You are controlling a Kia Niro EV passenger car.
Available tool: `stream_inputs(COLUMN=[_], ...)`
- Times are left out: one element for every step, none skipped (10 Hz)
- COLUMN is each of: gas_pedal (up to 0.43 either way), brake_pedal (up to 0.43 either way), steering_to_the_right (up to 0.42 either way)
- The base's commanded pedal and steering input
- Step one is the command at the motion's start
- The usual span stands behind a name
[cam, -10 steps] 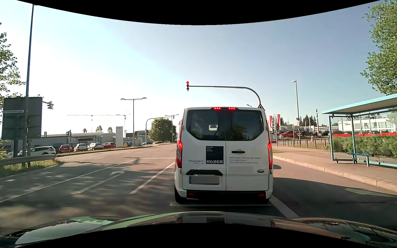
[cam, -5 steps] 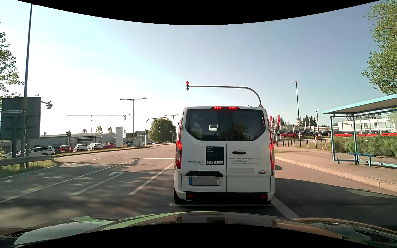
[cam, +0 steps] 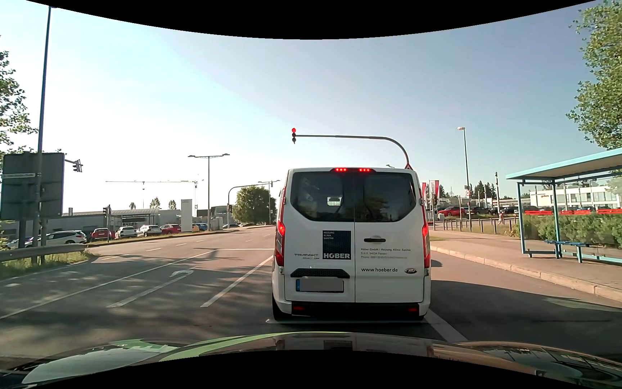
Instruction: Follow the waypoints while adhering to traffic rules and regulations
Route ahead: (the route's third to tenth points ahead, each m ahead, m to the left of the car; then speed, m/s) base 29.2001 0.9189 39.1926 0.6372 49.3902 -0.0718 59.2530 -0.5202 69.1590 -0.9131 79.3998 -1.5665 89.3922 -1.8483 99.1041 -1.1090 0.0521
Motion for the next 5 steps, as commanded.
stream_inputs(gas_pedal=[0.000,0.000,0.000,0.000,0.000], brake_pedal=[0.165,0.171,0.183,0.195,0.195], steering_to_the_right=[0.008,0.008,0.008,0.008,0.008])
